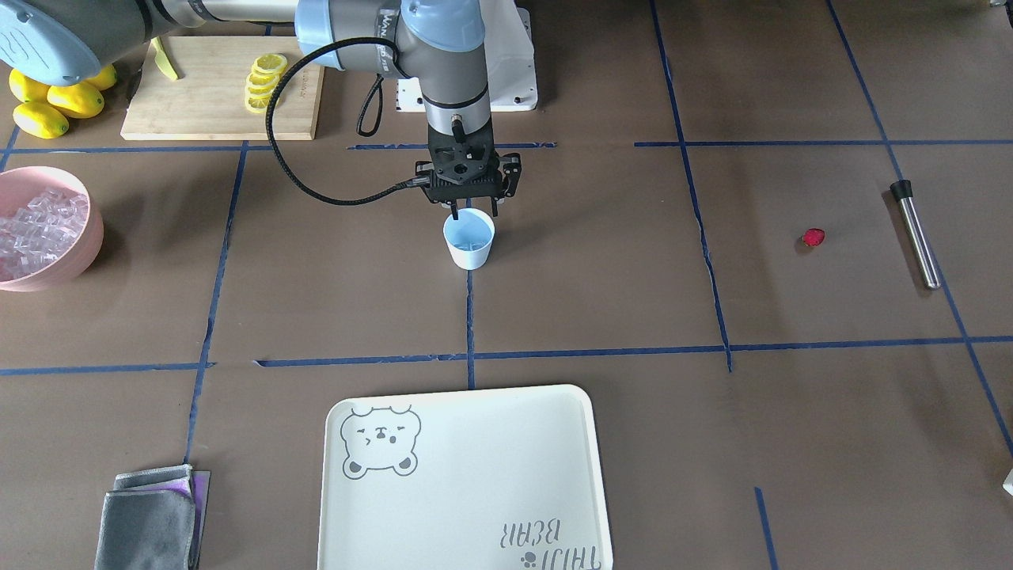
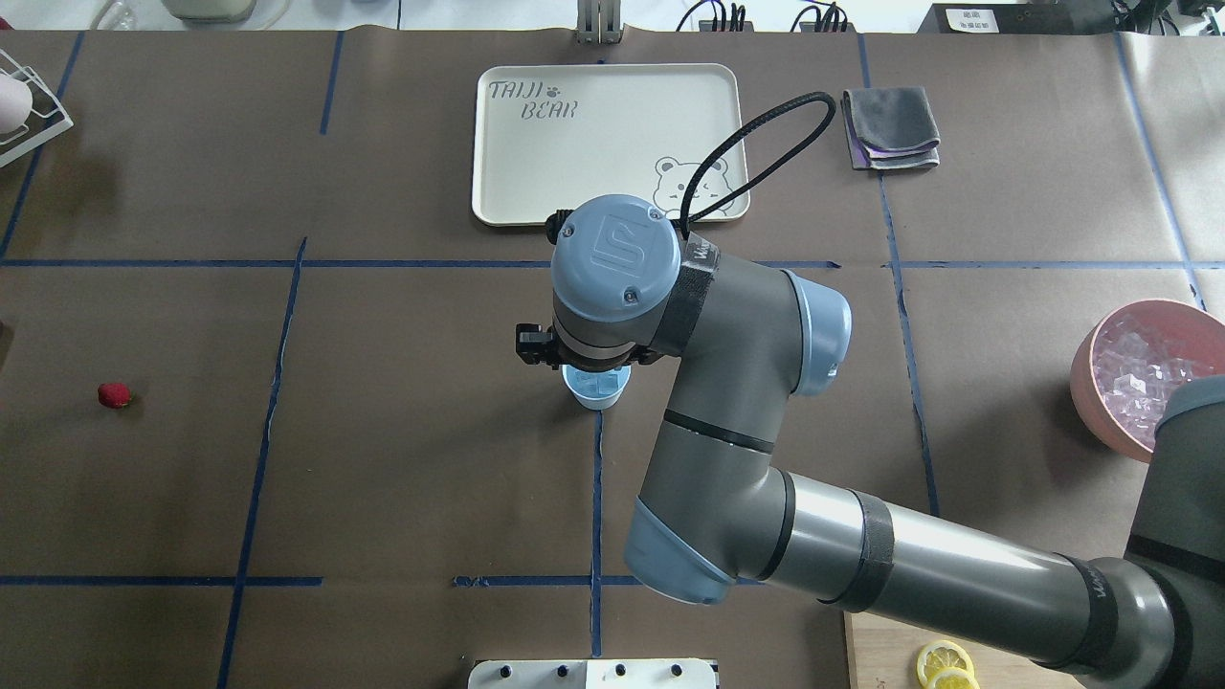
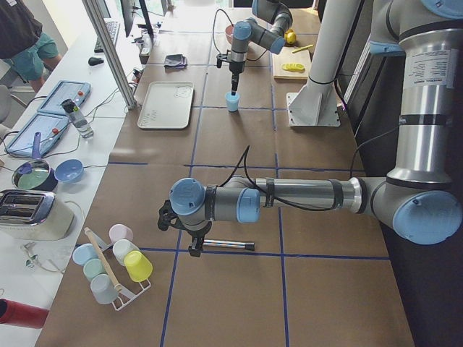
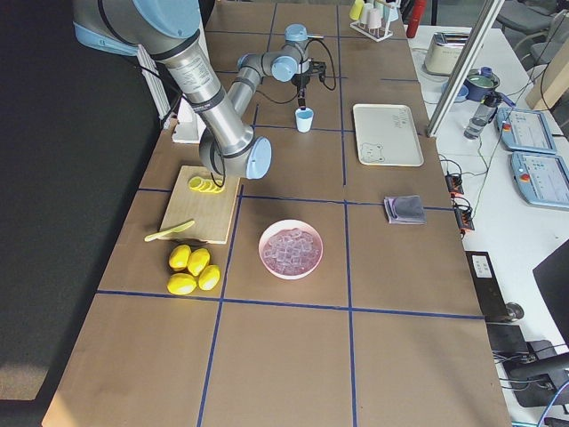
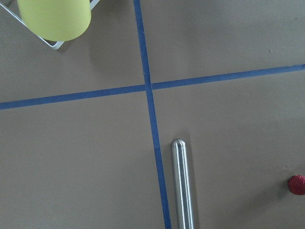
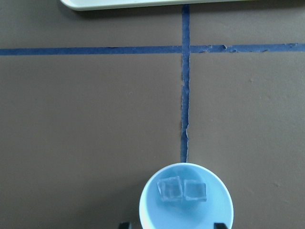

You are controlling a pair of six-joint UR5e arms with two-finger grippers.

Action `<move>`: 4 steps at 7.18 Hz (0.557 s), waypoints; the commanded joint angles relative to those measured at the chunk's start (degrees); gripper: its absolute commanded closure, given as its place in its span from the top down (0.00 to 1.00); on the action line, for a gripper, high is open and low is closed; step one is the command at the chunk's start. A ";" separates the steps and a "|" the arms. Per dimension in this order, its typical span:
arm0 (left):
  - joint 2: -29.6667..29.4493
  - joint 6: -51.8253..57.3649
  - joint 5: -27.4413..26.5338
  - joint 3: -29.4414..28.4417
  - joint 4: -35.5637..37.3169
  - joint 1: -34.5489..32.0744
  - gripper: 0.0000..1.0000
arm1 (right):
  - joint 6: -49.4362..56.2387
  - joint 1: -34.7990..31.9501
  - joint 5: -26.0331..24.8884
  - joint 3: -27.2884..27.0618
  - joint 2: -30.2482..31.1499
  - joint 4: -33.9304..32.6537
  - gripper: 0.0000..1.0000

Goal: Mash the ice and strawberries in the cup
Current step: 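Move the right gripper back past the bowl while the left arm reaches toward the strawberry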

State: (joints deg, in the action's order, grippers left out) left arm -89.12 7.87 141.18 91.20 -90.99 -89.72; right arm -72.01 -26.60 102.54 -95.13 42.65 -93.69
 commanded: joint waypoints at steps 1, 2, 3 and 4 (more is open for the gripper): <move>-0.09 -0.05 -0.29 1.34 -1.46 0.95 1.00 | 0.11 -2.13 0.91 -2.94 0.15 -3.31 0.99; 0.08 -1.44 -0.20 1.61 -2.69 1.04 1.00 | 0.90 -4.23 2.04 -6.79 0.41 -7.95 0.99; 0.61 -8.50 -0.20 2.40 -6.71 3.13 1.00 | 1.34 -7.30 5.36 -9.43 1.54 -9.83 1.00; 4.88 -16.84 -0.46 2.75 -17.88 6.37 1.00 | 1.43 -10.20 7.57 -10.42 3.12 -9.93 1.00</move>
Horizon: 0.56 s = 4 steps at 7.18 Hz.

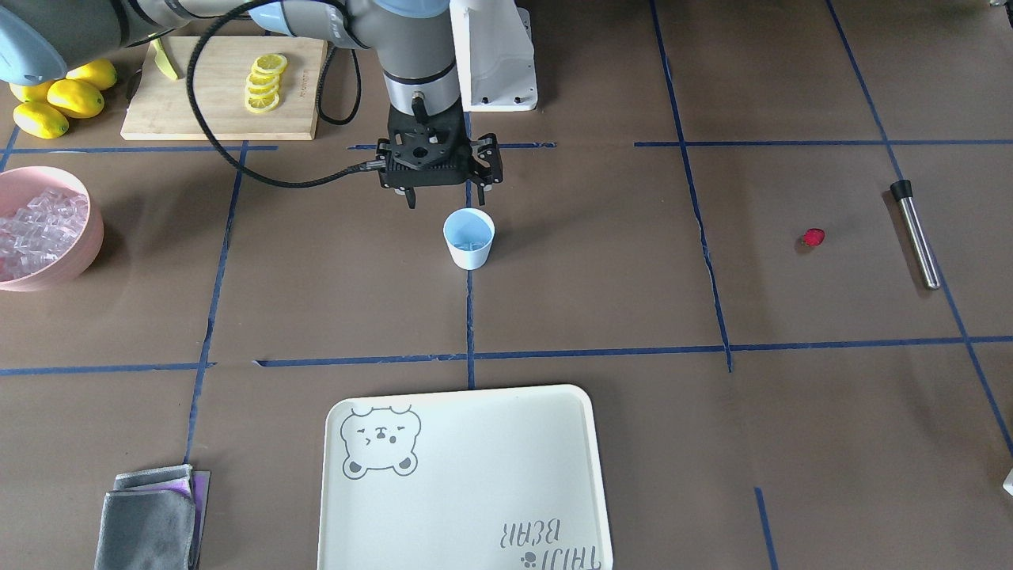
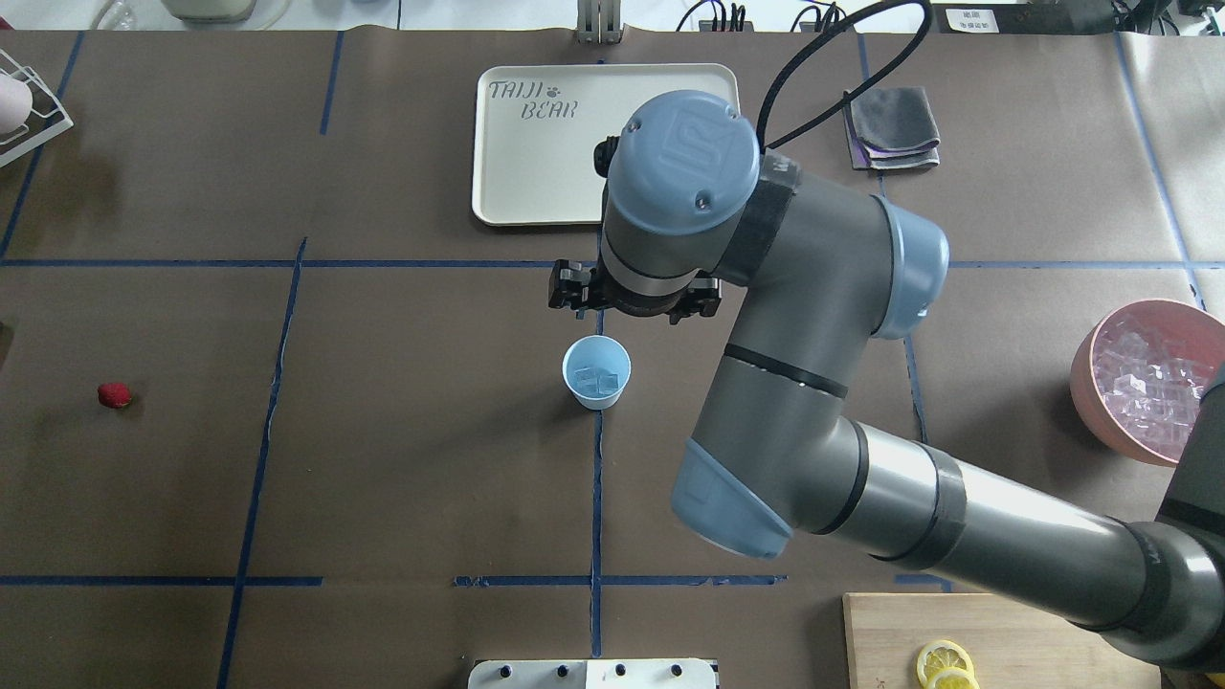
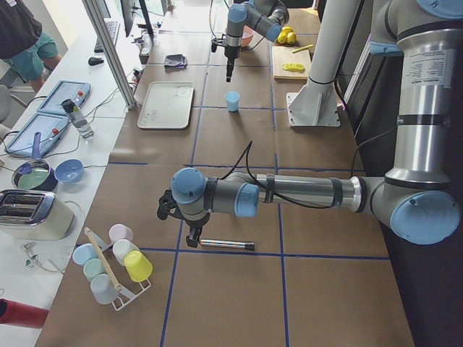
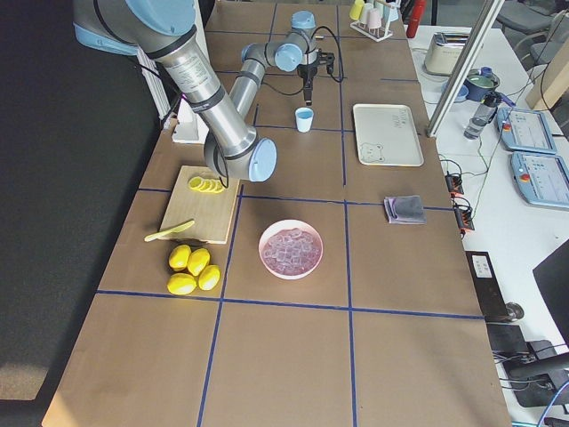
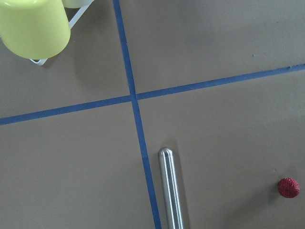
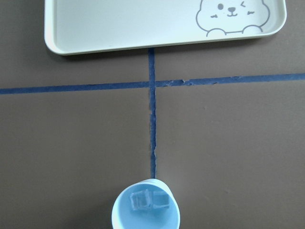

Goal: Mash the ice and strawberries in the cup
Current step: 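Move the right gripper back past the bowl while the left arm reaches toward the strawberry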

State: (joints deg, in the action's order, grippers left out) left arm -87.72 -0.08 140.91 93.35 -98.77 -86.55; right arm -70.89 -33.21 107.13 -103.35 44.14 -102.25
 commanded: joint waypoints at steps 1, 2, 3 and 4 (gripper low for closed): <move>6.48 -22.02 -2.64 0.61 -23.10 6.98 1.00 | 1.10 -6.31 4.22 -4.55 4.96 -1.38 1.00; 8.95 -30.16 -5.62 0.69 -31.75 12.15 1.00 | 7.64 -9.65 6.14 -7.88 9.52 -1.38 1.00; 9.23 -35.03 -10.35 2.78 -32.54 16.81 1.00 | 14.05 -13.60 7.90 -10.27 14.17 -1.38 1.00; 10.02 -37.08 -12.57 3.93 -32.63 18.86 1.00 | 21.34 -17.73 10.70 -11.07 17.27 -1.29 1.00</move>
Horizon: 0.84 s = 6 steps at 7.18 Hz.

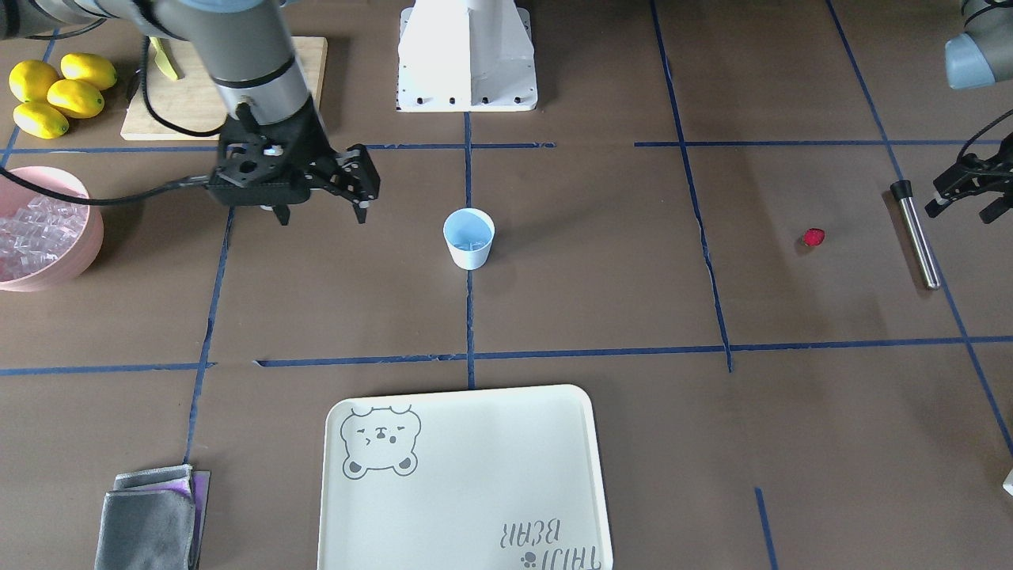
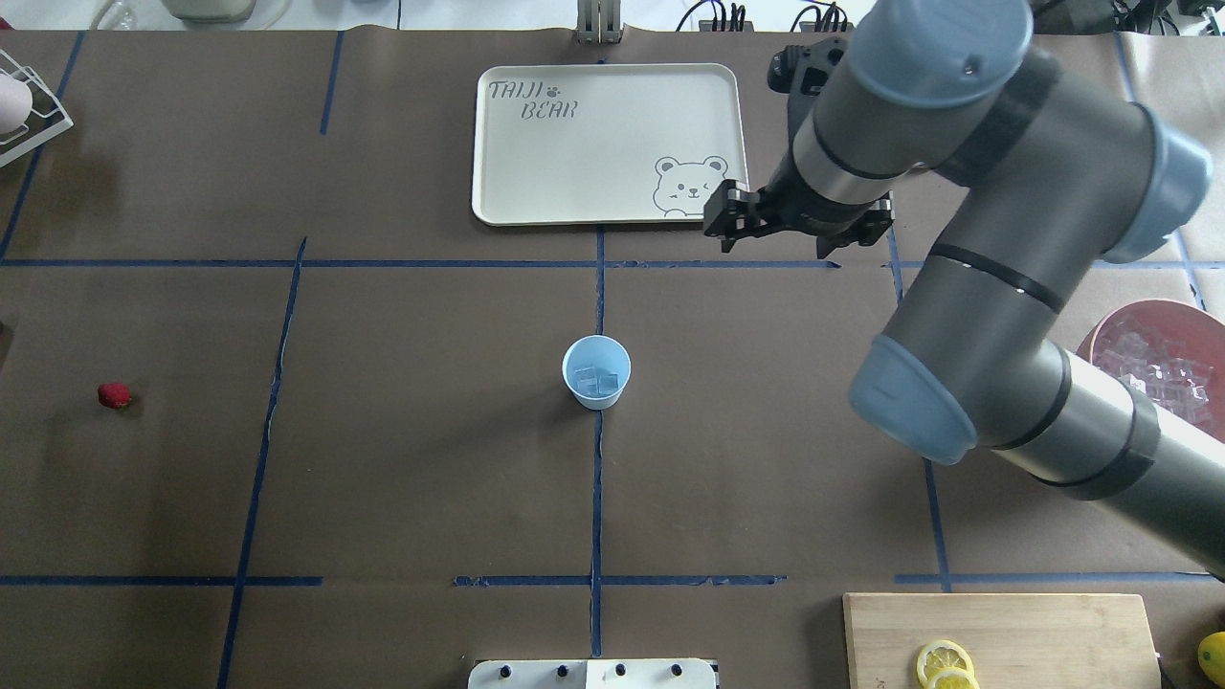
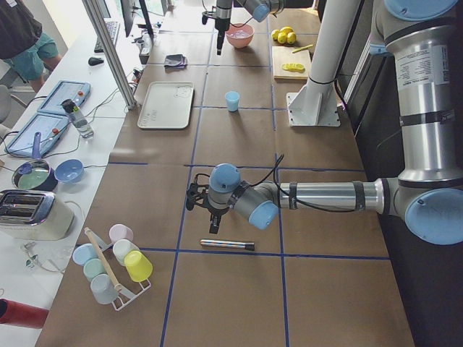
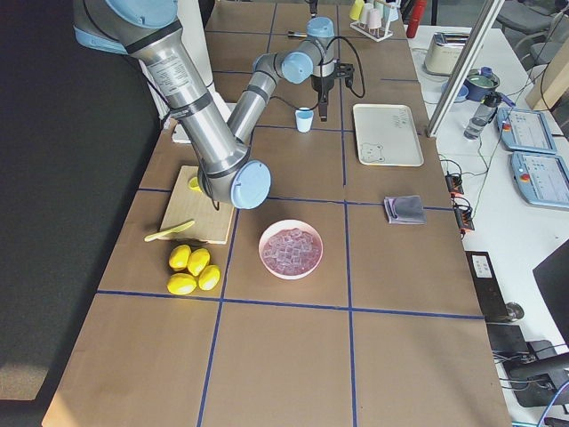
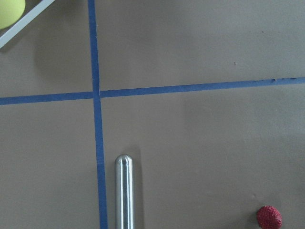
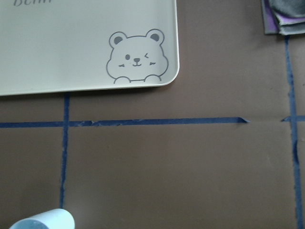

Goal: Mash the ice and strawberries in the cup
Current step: 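Move the right gripper back past the bowl while the left arm reaches toward the strawberry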

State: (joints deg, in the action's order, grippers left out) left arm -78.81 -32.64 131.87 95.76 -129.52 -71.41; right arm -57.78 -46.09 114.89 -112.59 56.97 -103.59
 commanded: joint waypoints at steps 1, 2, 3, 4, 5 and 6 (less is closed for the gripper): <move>1.20 -8.54 -4.50 3.62 -1.88 6.34 1.00 | 14.56 -9.85 8.11 -1.84 6.81 0.14 1.00; 1.29 -13.37 -9.04 5.30 -1.88 10.89 0.99 | 18.80 -13.38 9.99 -1.93 9.53 0.40 1.00; 1.37 -19.68 -10.13 6.71 -1.97 14.94 0.99 | 23.37 -16.37 11.83 -2.19 12.08 0.40 1.00; 1.46 -23.83 -14.32 7.59 -2.05 19.50 0.98 | 28.02 -18.93 12.81 -2.19 14.89 0.58 1.00; 1.38 -27.09 -17.66 7.51 -2.14 23.03 0.98 | 30.85 -20.69 12.91 -2.11 16.83 0.41 1.00; 1.20 -29.30 -19.44 7.34 -2.14 24.81 0.97 | 31.06 -21.23 12.91 -2.10 17.55 0.49 1.00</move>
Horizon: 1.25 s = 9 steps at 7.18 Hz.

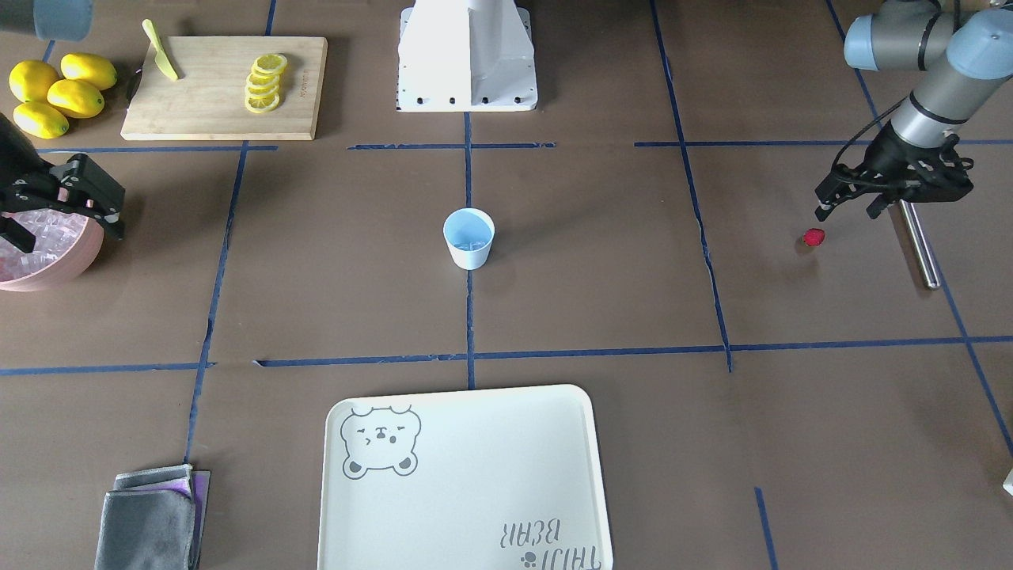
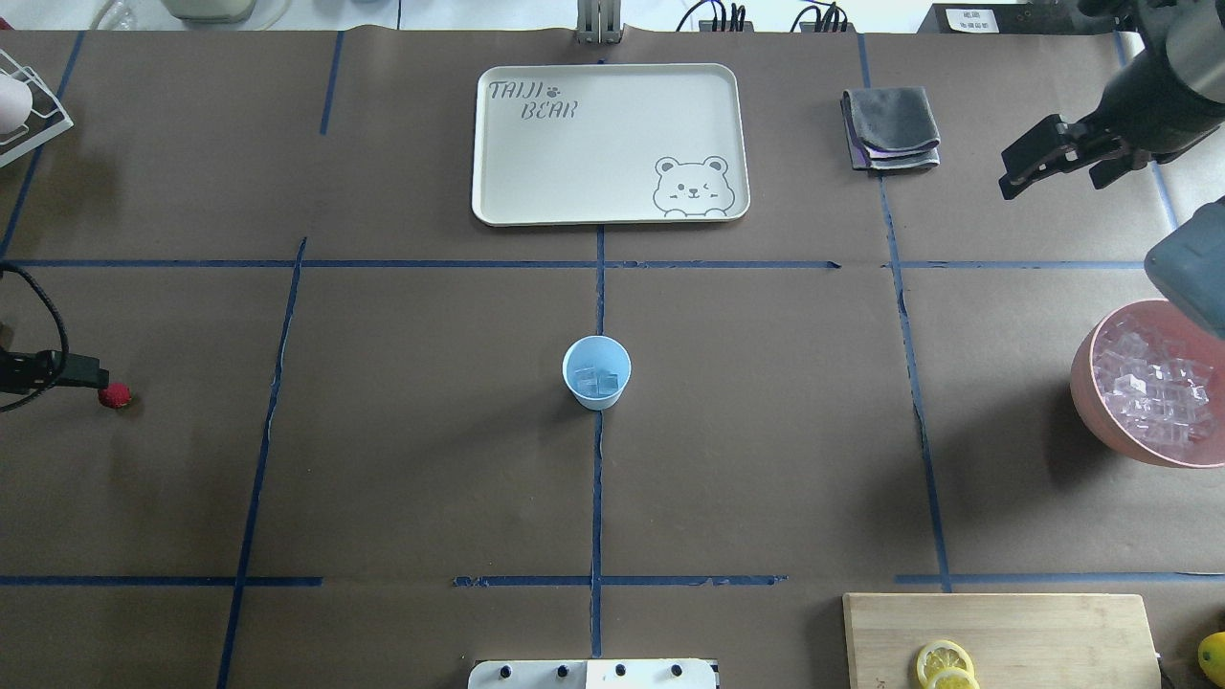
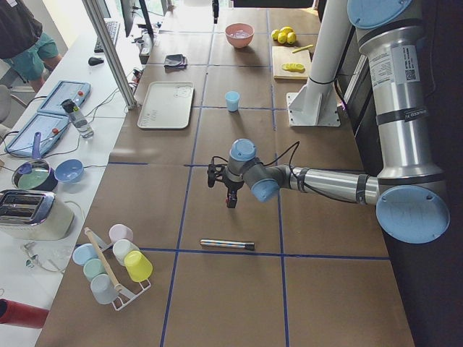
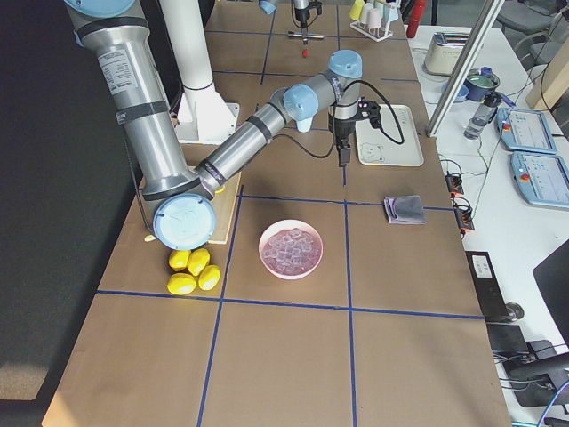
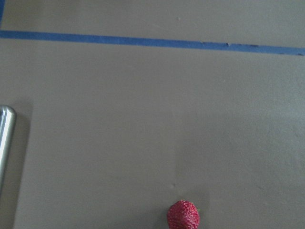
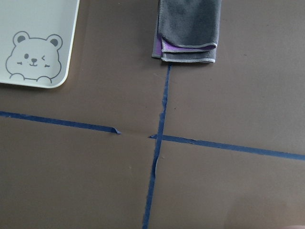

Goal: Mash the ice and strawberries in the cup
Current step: 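Move the right gripper back past the bowl while the left arm reaches toward the strawberry, then lower the left gripper onto the red strawberry and grasp it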

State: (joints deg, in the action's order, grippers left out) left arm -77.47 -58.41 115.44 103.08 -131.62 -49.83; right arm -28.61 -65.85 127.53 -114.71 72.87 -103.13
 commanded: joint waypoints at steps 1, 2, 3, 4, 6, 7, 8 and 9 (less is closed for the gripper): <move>-0.49 -4.51 -4.60 -0.41 -0.04 4.56 0.97 | 1.98 -1.48 0.26 0.02 2.27 0.21 1.00; -1.45 -4.52 -4.70 -1.29 -0.04 5.09 0.96 | 1.98 -1.48 0.18 0.02 2.28 0.21 1.00; -2.68 -4.52 -4.79 -2.69 -0.04 5.10 0.96 | 1.89 -1.48 0.09 0.10 2.37 0.21 1.00; -4.00 -4.43 -4.79 -4.36 -0.04 5.10 0.95 | 1.72 -1.48 0.09 0.02 2.28 0.21 1.00; -4.45 -4.17 -4.62 -5.34 -0.22 5.01 0.92 | 1.63 -1.48 0.09 0.02 2.28 0.21 1.00; -4.36 -4.08 -4.61 -5.69 -0.22 4.92 0.91 | 1.54 -1.48 0.09 0.02 2.28 0.21 1.00; -4.10 -3.99 -4.53 -5.52 -0.31 4.83 0.89 | 1.45 -1.48 0.17 -0.07 2.28 0.21 1.00; -4.01 -3.99 -4.53 -5.52 -0.31 4.83 0.86 | 1.36 -1.48 0.18 -0.25 2.37 0.21 1.00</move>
State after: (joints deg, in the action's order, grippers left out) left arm -81.62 -62.45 110.88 97.58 -131.89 -44.95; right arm -27.14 -67.32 127.67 -114.81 75.17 -102.92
